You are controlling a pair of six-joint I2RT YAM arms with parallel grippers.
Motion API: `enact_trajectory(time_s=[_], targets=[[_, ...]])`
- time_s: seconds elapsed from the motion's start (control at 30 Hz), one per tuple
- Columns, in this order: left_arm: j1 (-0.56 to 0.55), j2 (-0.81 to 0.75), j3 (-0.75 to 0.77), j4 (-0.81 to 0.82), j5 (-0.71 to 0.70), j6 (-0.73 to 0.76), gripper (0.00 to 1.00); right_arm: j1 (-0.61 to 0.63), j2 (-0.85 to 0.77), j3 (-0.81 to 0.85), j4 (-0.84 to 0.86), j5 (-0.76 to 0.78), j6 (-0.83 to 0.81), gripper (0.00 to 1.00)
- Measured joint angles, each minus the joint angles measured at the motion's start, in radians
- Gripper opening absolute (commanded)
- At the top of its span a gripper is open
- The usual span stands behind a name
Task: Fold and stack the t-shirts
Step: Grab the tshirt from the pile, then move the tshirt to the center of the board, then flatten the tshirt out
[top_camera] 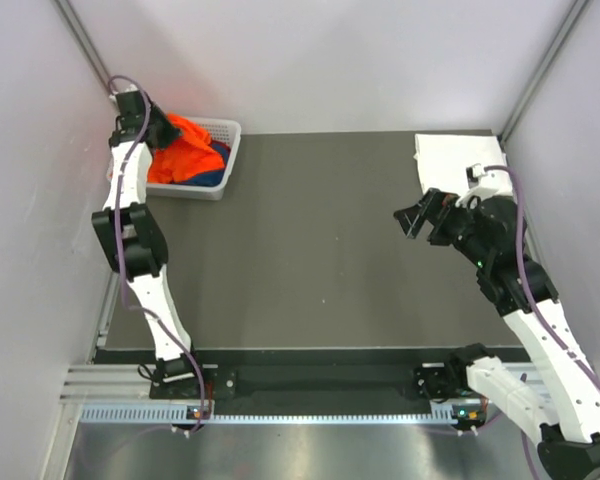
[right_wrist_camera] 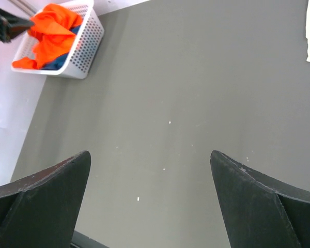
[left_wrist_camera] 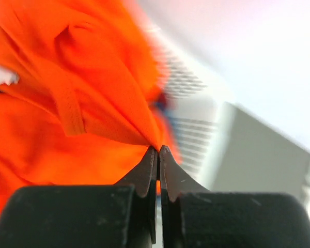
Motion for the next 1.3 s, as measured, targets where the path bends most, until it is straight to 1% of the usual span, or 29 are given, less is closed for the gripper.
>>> enact_trajectory(time_s=[0.13,0.2,0.27,0.33,0.4,0.47,0.57,0.63,0.7,0.73,0.77,0.8,0.83,0.87,0.9,0.93,0.97,1.0,1.1,1.2,1.3], targets=[[-0.046,-0.241,-0.159,0.153,0.121,-0.085,0.00,0.000,-0.029,0.000,0.003,-0.015,0.004,1.00],[-0.104,-0.372,-0.211,0.238,0.182,-0.122,0.00,0.000,-0.049,0.000,0.004,-0.016,0.003,1.00],[-0.186,-0.493,-0.243,0.325,0.234,-0.141,0.00,0.000,-0.064,0.000,0.003,-0.015,0.001,1.00],[-0.303,-0.616,-0.282,0.395,0.289,-0.143,0.00,0.000,-0.071,0.000,0.002,-0.012,-0.005,1.00],[-0.421,-0.742,-0.369,0.467,0.351,-0.143,0.00,0.000,-0.072,0.000,-0.004,-0.009,-0.008,1.00],[-0.509,-0.878,-0.505,0.529,0.389,-0.151,0.00,0.000,-0.074,-0.001,-0.016,-0.007,-0.012,1.00],[-0.563,-1.051,-0.773,0.606,0.391,-0.175,0.00,0.000,-0.077,-0.011,-0.031,0.000,-0.015,1.00],[-0.602,-1.125,-0.966,0.639,0.388,-0.200,0.00,0.000,-0.080,-0.020,-0.043,0.008,-0.016,1.00],[-0.645,-1.137,-1.136,0.674,0.379,-0.227,0.00,0.000,-0.085,-0.035,-0.055,0.018,-0.018,1.00],[-0.678,-1.135,-1.230,0.685,0.373,-0.244,0.07,0.000,-0.087,-0.044,-0.058,0.021,-0.019,1.00],[-0.710,-1.110,-1.320,0.687,0.368,-0.261,0.19,0.000,-0.089,-0.054,-0.060,0.023,-0.020,1.00],[-0.740,-1.087,-1.397,0.689,0.363,-0.269,0.28,0.000,-0.089,-0.066,-0.060,0.026,-0.022,0.97],[-0.769,-1.062,-1.472,0.673,0.362,-0.284,0.47,0.000,-0.089,-0.078,-0.057,0.025,-0.023,0.94],[-0.792,-1.044,-1.529,0.650,0.363,-0.292,0.53,0.000,-0.087,-0.092,-0.056,0.024,-0.024,0.91],[-0.807,-1.037,-1.566,0.616,0.365,-0.304,0.59,0.000,-0.078,-0.109,-0.053,0.016,-0.026,0.86],[-0.813,-1.038,-1.580,0.577,0.358,-0.306,0.66,0.000,-0.068,-0.126,-0.048,0.006,-0.026,0.84],[-0.813,-1.043,-1.574,0.541,0.344,-0.294,0.67,0.000,-0.055,-0.139,-0.045,-0.005,-0.028,0.82],[-0.812,-1.052,-1.552,0.498,0.314,-0.279,0.68,0.002,-0.035,-0.156,-0.037,-0.018,-0.031,0.77],[-0.800,-1.083,-1.423,0.353,0.176,-0.225,0.69,0.033,0.037,-0.192,-0.005,-0.037,-0.030,0.70],[-0.753,-1.111,-1.318,0.275,0.056,-0.189,0.69,0.131,0.119,-0.230,0.026,-0.035,-0.021,0.67],[-0.671,-1.147,-1.315,0.220,-0.023,-0.181,0.69,0.278,0.174,-0.272,0.056,-0.002,-0.006,0.63]])
